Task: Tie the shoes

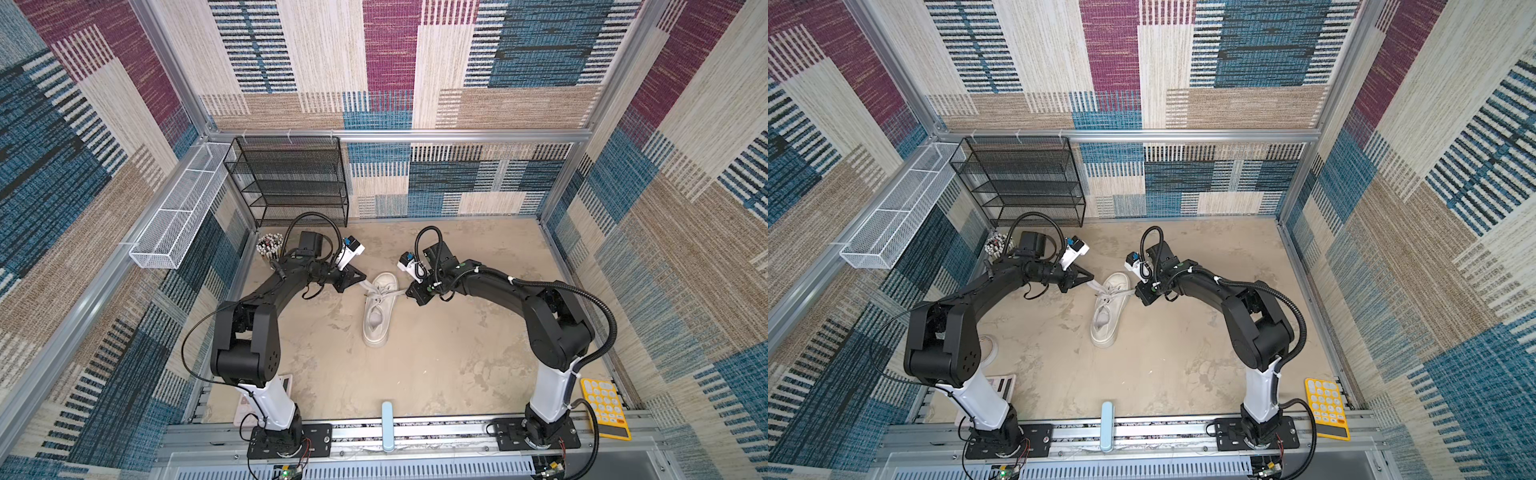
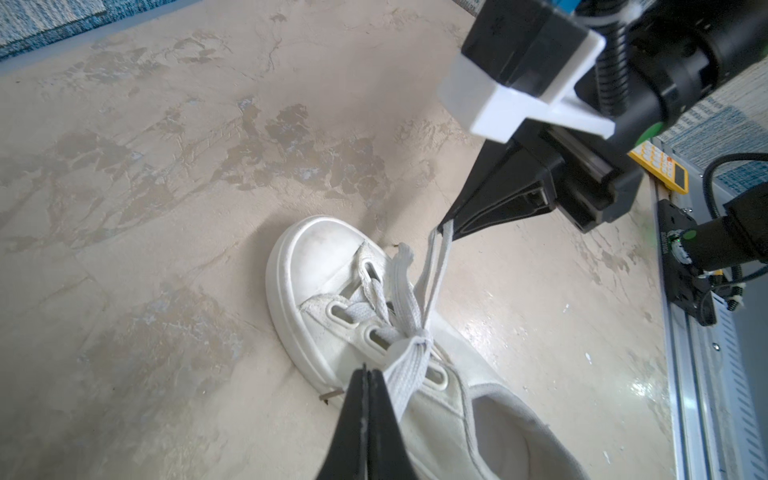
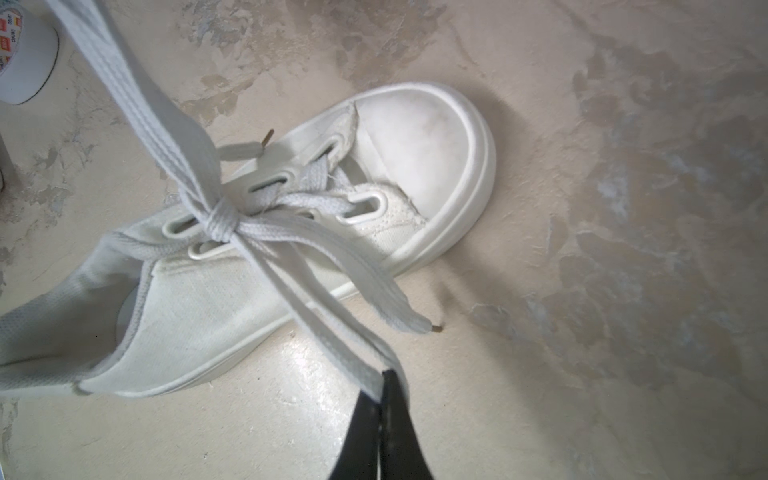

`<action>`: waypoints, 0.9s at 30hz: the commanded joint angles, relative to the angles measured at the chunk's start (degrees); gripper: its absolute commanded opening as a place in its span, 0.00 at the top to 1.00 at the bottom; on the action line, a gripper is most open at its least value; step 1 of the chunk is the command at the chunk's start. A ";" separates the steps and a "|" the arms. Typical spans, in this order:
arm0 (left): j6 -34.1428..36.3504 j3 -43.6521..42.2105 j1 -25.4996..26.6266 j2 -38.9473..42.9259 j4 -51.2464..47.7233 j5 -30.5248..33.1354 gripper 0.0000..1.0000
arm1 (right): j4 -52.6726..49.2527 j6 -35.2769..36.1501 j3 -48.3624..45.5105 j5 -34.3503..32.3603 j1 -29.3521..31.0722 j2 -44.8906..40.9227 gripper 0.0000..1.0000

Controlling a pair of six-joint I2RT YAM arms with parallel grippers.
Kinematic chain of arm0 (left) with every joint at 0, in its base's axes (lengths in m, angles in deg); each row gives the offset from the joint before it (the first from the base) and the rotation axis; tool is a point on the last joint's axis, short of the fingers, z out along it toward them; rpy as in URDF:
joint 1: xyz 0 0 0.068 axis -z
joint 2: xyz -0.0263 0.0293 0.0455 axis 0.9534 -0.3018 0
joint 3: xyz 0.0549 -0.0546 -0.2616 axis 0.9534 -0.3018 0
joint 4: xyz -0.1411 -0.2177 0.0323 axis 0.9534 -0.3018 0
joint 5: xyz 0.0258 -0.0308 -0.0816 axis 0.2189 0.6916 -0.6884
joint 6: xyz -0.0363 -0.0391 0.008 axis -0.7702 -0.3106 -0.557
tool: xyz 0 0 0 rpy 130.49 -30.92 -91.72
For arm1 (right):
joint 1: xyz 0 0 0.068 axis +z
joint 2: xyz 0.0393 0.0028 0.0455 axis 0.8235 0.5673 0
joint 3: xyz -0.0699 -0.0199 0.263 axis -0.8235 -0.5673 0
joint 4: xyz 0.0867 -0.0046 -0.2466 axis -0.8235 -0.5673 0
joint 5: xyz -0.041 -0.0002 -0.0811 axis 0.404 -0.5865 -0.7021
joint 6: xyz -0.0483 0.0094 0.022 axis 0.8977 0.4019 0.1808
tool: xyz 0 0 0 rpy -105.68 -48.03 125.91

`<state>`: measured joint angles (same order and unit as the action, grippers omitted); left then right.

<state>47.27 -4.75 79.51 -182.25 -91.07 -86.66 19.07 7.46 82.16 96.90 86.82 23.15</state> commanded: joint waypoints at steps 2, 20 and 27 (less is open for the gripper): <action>0.45 2.06 0.14 -0.84 -2.79 1.37 1.00 | -0.14 -0.57 -0.86 2.21 0.65 -0.97 1.00; 4.29 11.22 -0.48 -9.43 -9.06 -1.78 1.00 | 2.93 -7.37 -8.35 6.08 5.36 -2.68 0.73; 0.58 10.06 -1.72 -6.78 -6.79 -0.67 0.37 | 5.30 -11.02 -11.32 3.46 4.25 -8.40 0.52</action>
<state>49.81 6.02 78.44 -191.04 -99.13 -86.79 22.53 -1.30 71.01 101.64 91.38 15.94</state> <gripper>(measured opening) 0.622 0.479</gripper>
